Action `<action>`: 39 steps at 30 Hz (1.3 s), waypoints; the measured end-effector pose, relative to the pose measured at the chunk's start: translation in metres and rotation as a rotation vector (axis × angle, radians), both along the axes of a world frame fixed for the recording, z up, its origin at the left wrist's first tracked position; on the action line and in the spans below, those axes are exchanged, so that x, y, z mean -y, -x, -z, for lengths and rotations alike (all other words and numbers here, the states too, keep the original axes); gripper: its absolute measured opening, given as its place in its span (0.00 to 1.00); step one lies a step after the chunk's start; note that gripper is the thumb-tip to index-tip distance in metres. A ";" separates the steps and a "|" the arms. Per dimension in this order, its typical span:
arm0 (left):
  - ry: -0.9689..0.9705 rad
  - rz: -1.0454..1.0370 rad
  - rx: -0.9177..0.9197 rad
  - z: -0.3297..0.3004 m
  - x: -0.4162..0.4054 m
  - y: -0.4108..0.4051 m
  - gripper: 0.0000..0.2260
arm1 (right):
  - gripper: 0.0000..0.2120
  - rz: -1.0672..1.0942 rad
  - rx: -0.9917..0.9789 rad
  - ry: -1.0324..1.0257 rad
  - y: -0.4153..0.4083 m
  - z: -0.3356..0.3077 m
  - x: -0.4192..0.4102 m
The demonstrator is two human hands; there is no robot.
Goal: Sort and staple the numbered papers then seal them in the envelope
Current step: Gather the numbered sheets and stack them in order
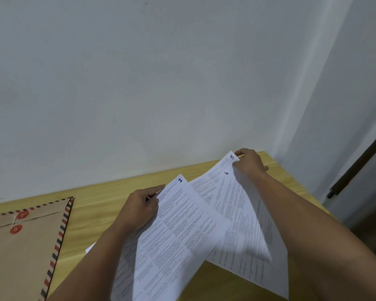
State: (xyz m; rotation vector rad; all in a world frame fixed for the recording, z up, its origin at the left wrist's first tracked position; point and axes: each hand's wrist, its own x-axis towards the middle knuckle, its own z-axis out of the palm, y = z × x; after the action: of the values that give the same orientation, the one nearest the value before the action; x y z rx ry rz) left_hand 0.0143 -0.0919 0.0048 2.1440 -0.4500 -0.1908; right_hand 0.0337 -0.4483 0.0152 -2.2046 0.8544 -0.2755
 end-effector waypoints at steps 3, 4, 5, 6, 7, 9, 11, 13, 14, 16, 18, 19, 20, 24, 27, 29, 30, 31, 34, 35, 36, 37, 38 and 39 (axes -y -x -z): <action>0.031 -0.015 0.024 -0.011 -0.002 0.003 0.22 | 0.05 -0.040 0.225 -0.003 0.005 -0.016 -0.003; 0.031 -0.018 0.041 -0.016 -0.003 0.005 0.22 | 0.06 -0.075 0.299 -0.030 0.008 -0.023 -0.004; 0.032 -0.019 0.062 -0.022 -0.004 0.009 0.22 | 0.06 -0.118 0.368 -0.057 0.011 -0.031 -0.007; 0.034 -0.018 0.082 -0.029 -0.006 0.012 0.22 | 0.07 -0.164 0.416 -0.061 0.015 -0.040 -0.011; 0.040 -0.017 0.103 -0.037 -0.008 0.016 0.21 | 0.08 -0.203 0.451 -0.053 0.018 -0.048 -0.015; 0.050 -0.020 0.151 -0.054 -0.014 0.024 0.20 | 0.06 -0.259 0.529 -0.077 0.024 -0.071 -0.024; 0.045 -0.018 0.212 -0.069 -0.021 0.032 0.21 | 0.04 -0.309 0.617 -0.111 0.031 -0.097 -0.038; 0.050 -0.017 0.277 -0.087 -0.029 0.041 0.21 | 0.05 -0.345 0.667 -0.112 0.036 -0.122 -0.049; 0.058 -0.017 0.303 -0.095 -0.033 0.046 0.21 | 0.06 -0.350 0.688 -0.120 0.042 -0.135 -0.058; 0.057 -0.020 0.362 -0.112 -0.041 0.056 0.21 | 0.06 -0.382 0.738 -0.166 0.054 -0.161 -0.077; 0.053 -0.035 0.415 -0.126 -0.050 0.064 0.21 | 0.06 -0.447 0.764 -0.182 0.064 -0.185 -0.095; 0.054 -0.043 0.437 -0.133 -0.055 0.068 0.21 | 0.06 -0.487 0.755 -0.191 0.067 -0.193 -0.103; 0.056 -0.052 0.458 -0.139 -0.059 0.072 0.20 | 0.05 -0.533 0.740 -0.204 0.071 -0.199 -0.111; 0.064 -0.078 0.552 -0.160 -0.073 0.086 0.21 | 0.05 -0.686 0.589 -0.282 0.085 -0.213 -0.141; 0.086 -0.087 0.604 -0.171 -0.081 0.094 0.22 | 0.07 -0.750 0.416 -0.344 0.100 -0.217 -0.164; 0.105 -0.095 0.629 -0.178 -0.084 0.098 0.22 | 0.07 -0.761 0.338 -0.403 0.109 -0.217 -0.174; 0.108 -0.103 0.641 -0.181 -0.085 0.100 0.23 | 0.07 -0.765 0.320 -0.439 0.113 -0.218 -0.178; 0.111 -0.111 0.653 -0.184 -0.087 0.102 0.22 | 0.07 -0.771 0.316 -0.477 0.116 -0.220 -0.181; 0.136 -0.118 0.650 -0.191 -0.091 0.107 0.22 | 0.10 -0.782 0.326 -0.560 0.124 -0.225 -0.187; 0.140 -0.118 0.641 -0.193 -0.092 0.109 0.22 | 0.11 -0.804 0.335 -0.584 0.126 -0.227 -0.188; 0.143 -0.121 0.635 -0.194 -0.092 0.110 0.22 | 0.11 -0.817 0.344 -0.607 0.127 -0.228 -0.189; 0.145 -0.124 0.629 -0.195 -0.092 0.111 0.21 | 0.11 -0.827 0.349 -0.617 0.129 -0.230 -0.190; 0.147 -0.127 0.624 -0.195 -0.091 0.113 0.21 | 0.11 -0.831 0.346 -0.617 0.130 -0.230 -0.190; 0.150 -0.132 0.617 -0.195 -0.090 0.114 0.21 | 0.11 -0.839 0.340 -0.609 0.131 -0.231 -0.190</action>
State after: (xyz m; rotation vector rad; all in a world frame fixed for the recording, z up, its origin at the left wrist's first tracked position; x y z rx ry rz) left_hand -0.0992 -0.0020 0.1994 2.0456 -0.6436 0.5771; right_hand -0.0976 -0.2584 0.2459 -1.6794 -0.1966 0.0308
